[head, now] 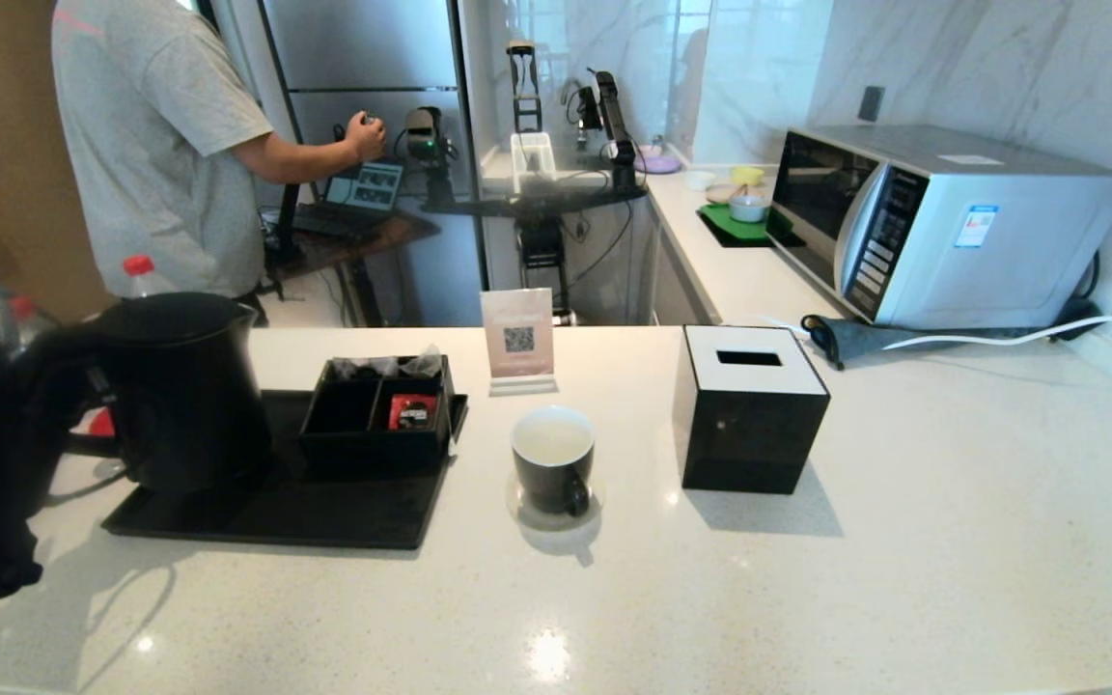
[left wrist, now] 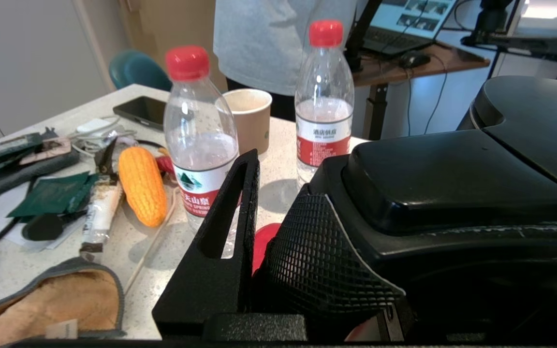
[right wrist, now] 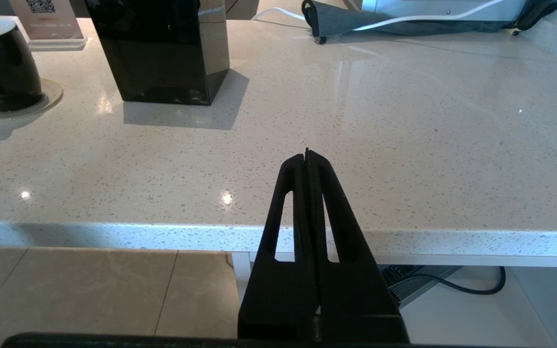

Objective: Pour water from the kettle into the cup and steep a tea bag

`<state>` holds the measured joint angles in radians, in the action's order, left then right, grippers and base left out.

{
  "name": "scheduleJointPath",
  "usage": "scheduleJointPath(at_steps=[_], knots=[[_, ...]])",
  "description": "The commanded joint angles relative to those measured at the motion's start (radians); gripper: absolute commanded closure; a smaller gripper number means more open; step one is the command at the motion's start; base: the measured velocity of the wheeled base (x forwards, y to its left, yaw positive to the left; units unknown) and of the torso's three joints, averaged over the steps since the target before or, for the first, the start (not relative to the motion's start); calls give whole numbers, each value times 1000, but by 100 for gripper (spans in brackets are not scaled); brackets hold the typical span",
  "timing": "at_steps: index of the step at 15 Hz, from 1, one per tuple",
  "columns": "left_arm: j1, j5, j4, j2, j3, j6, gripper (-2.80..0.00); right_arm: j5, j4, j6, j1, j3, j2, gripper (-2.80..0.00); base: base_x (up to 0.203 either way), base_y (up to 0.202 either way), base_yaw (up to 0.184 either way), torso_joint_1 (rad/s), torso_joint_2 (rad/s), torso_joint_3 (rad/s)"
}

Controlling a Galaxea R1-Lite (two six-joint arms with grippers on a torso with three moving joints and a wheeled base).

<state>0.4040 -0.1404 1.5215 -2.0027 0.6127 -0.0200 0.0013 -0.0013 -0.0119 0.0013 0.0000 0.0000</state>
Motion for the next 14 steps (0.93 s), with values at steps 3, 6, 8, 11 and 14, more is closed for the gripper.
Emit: scheduleJointPath(at_steps=[3, 6, 8, 11, 14], knots=[[2, 1, 37, 109, -56, -5, 0, 0, 0, 0, 0, 0, 0, 0, 0, 0, 0, 0, 0, 0], [-2, -1, 35, 159, -90, -4, 0, 0, 0, 0, 0, 0, 0, 0, 0, 0, 0, 0, 0, 0], [-2, -1, 34, 189, -115, -4, 0, 0, 0, 0, 0, 0, 0, 0, 0, 0, 0, 0, 0, 0], [-2, -1, 30, 238, -125, -5, 0, 0, 0, 0, 0, 0, 0, 0, 0, 0, 0, 0, 0, 0], [-10, 0, 27, 281, -159, -3, 0, 0, 0, 0, 0, 0, 0, 0, 0, 0, 0, 0, 0, 0]])
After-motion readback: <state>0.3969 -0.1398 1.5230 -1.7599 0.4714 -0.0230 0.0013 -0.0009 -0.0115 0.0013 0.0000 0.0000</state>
